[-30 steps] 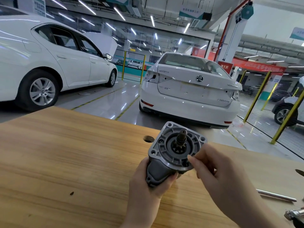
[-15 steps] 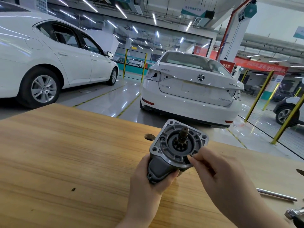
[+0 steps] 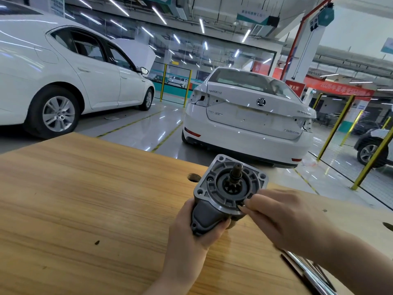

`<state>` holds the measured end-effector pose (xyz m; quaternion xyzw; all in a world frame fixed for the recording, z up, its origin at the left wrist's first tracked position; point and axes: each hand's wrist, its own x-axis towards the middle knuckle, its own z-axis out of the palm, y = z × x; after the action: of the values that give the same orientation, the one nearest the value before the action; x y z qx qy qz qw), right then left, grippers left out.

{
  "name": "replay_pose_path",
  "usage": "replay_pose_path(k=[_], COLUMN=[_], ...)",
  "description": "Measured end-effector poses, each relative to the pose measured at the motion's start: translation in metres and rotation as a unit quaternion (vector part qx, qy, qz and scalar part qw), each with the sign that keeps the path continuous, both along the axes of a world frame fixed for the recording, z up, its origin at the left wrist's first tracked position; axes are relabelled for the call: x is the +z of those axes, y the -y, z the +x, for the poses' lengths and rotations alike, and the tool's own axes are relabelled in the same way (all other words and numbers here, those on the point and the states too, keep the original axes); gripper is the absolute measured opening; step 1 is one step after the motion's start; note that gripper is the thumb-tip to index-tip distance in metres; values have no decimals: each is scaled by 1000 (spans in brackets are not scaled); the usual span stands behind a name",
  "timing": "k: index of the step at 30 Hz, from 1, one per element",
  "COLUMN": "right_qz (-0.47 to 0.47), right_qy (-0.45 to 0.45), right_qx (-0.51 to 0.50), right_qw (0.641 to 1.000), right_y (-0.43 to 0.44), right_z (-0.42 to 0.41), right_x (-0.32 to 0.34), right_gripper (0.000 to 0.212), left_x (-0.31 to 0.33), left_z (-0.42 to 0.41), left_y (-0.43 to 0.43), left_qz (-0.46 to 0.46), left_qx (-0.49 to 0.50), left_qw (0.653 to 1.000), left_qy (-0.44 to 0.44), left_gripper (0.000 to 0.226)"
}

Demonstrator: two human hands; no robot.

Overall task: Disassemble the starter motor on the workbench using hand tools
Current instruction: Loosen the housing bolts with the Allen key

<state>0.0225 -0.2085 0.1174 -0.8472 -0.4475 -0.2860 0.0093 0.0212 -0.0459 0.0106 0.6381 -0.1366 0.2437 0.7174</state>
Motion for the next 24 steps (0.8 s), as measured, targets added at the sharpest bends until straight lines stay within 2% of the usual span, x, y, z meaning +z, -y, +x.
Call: replay_pose_path(k=[6,12,17,24], right_qz=[-97,-176,-156,-123], right_qy=[98,195,254,300], right_qx=[80,150,178,159], right_qw=[987,953,938,932], right_y=[3,5,8,5], right_z=[14,30,37,40], right_x=[11,20,14,6], right_gripper=[24,17,26,34], left_x=[-1,0,-2,0], left_z=[2,4,5,6], left_y=[-2,-3,-4,-5], left_qz=[7,3,-5,-12], left_qx=[-7,-12,-23,-36], left_qw=[1000,1000,1000,999], left_qy=[-2,-8,-10,-14], left_gripper=[44,47,47,46])
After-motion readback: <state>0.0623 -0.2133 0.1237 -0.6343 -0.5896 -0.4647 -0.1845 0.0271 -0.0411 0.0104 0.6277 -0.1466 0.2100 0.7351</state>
